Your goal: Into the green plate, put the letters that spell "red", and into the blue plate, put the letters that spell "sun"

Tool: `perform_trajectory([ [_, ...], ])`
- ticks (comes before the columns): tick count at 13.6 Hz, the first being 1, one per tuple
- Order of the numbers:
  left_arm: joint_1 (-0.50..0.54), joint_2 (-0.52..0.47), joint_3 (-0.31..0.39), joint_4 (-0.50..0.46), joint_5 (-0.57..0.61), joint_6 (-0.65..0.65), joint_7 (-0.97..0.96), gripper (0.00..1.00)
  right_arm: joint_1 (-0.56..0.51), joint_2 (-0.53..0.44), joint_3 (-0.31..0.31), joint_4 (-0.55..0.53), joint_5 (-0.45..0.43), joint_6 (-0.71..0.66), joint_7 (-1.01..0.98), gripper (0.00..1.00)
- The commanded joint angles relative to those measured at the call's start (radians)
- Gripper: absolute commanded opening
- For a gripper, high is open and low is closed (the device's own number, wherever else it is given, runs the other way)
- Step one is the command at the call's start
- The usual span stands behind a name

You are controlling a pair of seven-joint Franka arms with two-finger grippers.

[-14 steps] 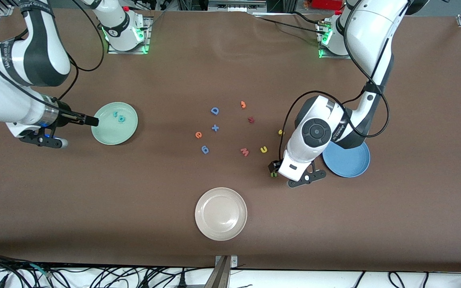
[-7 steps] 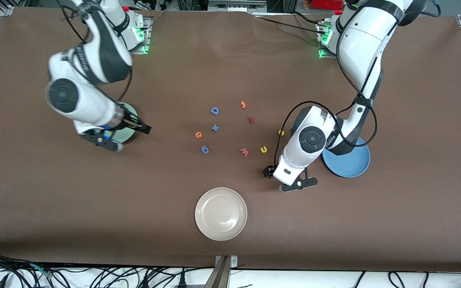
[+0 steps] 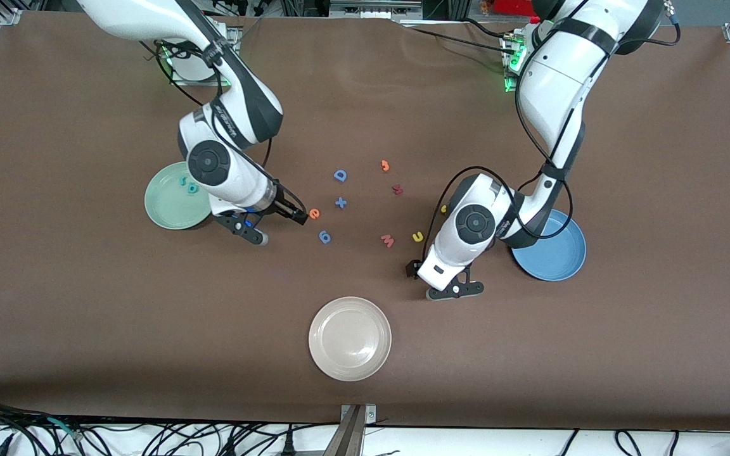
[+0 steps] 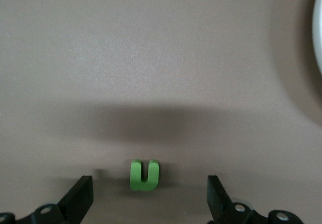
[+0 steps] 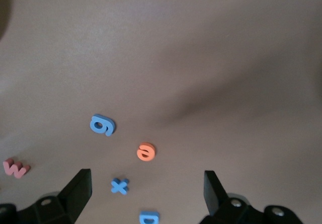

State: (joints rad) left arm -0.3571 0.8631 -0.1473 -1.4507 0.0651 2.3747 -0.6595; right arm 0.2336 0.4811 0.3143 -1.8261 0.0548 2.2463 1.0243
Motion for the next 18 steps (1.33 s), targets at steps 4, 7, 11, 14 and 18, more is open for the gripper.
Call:
perform_trajectory([
  [4,-0.005,0.028,0.005,0.018,0.051,0.021,0.015,1.00,0.049,0.092,0.008,-0.030,-0.012,0.169,0.101,0.98],
  [7,-0.005,0.036,0.005,0.016,0.050,0.043,0.012,0.94,0.064,0.125,0.008,-0.042,-0.065,0.188,0.138,0.98],
  [11,-0.013,0.036,0.005,0.009,0.050,0.043,0.011,0.72,0.066,0.152,0.008,-0.078,-0.121,0.208,0.145,0.97],
  [14,-0.019,0.036,0.005,0.009,0.050,0.043,0.000,0.60,0.073,0.169,0.008,-0.078,-0.122,0.243,0.177,0.95],
  [18,-0.023,0.036,0.006,0.004,0.048,0.043,-0.002,0.51,0.079,0.180,0.008,-0.078,-0.134,0.260,0.178,0.82],
])
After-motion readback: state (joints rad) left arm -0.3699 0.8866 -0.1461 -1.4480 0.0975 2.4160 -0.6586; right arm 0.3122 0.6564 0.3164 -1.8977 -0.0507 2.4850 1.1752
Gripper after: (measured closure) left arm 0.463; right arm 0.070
